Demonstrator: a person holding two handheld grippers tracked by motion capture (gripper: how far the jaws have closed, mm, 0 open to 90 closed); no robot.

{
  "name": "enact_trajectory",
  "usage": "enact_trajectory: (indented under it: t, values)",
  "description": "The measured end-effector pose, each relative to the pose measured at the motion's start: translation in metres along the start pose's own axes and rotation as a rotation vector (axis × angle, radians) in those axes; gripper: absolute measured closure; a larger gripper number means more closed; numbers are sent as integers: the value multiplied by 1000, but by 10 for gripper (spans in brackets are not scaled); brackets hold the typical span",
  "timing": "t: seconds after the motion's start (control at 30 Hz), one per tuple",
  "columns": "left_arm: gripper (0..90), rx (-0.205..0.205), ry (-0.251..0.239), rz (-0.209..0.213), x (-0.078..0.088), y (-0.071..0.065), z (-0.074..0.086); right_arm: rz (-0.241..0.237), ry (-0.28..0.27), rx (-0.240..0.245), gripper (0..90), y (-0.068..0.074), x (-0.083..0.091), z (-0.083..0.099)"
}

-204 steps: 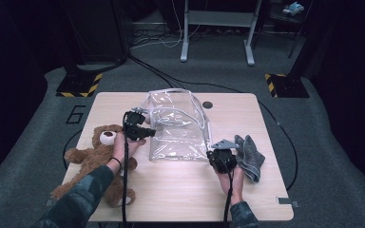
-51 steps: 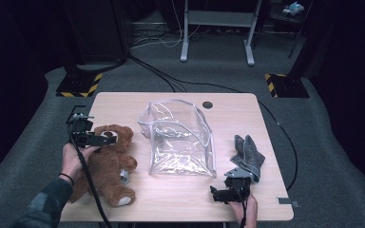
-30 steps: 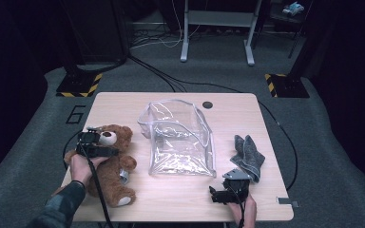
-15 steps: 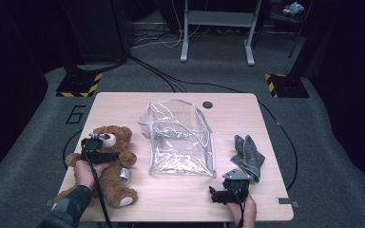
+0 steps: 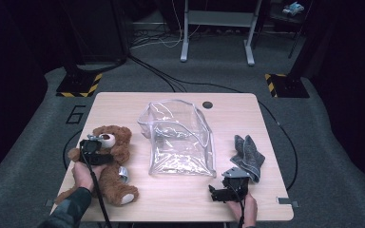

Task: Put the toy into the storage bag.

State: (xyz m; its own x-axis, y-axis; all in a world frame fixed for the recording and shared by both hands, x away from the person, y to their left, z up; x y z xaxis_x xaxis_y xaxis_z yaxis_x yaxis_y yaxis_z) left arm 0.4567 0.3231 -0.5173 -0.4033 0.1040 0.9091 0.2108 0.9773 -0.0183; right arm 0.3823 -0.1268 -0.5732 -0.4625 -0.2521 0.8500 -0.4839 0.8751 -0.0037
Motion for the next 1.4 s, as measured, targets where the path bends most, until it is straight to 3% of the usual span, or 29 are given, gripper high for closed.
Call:
enact_trajectory:
  t: [0.1, 0.33, 0.63, 1.03, 1.4]
  values:
    - [474, -3, -16, 11, 6, 1, -1, -5, 2, 16, 0, -1, 0, 0]
    - [497, 29, -129, 37, 29, 5, -9, -13, 2, 7, 0, -1, 0, -1]
    - [509, 32, -256, 61, 52, 3, -21, -14, 3, 5, 0, -1, 0, -1]
    - [512, 48, -352, 49, 79, 9, -38, -4, 1, 4, 0, -2, -1, -1]
    - [509, 48, -405, 39, 106, 16, -60, -4, 2, 5, 0, -2, -1, -1]
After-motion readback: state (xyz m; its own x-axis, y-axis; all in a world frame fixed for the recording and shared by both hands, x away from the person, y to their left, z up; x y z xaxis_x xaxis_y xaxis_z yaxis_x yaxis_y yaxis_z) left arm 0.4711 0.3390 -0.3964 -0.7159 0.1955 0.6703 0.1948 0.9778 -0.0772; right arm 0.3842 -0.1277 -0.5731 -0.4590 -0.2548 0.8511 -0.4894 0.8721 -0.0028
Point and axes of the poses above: each handheld gripper's, and its own axes: x roughly backward along the jaws, z roughly out of its underside, y roughly to its left, the point moved 6 cm from there along -x, roughly forward along the jaws, and after that the axes turned 14 degrees about y, right-handed, at the moved point
